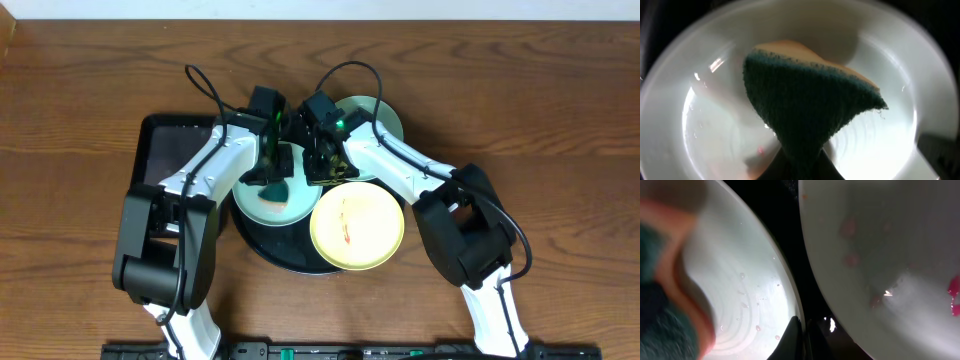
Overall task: Clean dirty plates on tray and stack at the side
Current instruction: 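Scrub the left mint plate with the sponge while right gripper holds it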
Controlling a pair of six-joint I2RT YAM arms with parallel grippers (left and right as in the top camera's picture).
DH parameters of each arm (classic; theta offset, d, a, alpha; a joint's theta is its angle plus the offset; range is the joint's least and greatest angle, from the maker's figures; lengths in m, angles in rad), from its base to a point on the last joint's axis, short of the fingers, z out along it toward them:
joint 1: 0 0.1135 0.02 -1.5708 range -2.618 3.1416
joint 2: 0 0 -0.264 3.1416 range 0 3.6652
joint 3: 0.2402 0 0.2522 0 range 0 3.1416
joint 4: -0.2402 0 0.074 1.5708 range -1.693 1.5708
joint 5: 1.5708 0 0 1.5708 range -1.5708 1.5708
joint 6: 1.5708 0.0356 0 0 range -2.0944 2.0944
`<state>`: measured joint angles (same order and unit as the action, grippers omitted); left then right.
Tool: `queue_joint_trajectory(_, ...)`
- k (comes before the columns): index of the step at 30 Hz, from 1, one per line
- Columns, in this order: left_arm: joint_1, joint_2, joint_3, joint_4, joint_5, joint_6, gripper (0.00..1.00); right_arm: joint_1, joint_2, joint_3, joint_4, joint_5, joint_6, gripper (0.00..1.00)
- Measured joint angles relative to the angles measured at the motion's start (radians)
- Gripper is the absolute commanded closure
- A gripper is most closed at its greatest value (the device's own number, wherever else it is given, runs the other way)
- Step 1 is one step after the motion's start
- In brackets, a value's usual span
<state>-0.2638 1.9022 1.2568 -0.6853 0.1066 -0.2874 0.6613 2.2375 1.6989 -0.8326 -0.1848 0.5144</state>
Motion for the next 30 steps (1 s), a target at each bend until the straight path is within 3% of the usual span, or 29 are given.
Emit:
queue_joint_trajectory(9,0.000,0.000,0.000,-0.027,-0.128,-0.053,0.92,0.000,0.000,0.000,0.000,0.000,0.000,0.99)
queue_joint_trajectory(15,0.001,0.000,0.000,-0.119,-0.034,-0.003,0.93,0.000,0.000,0.000,0.000,0.000,0.000,0.99)
queue_joint_trajectory(24,0.027,0.000,0.004,-0.104,0.054,0.060,0.92,0.000,0.000,0.000,0.000,0.000,0.000,0.99)
queue_joint_trajectory(30,0.126,0.000,0.140,-0.215,0.044,0.066,0.93,0.000,0.000,0.000,0.001,0.000,0.000,0.99)
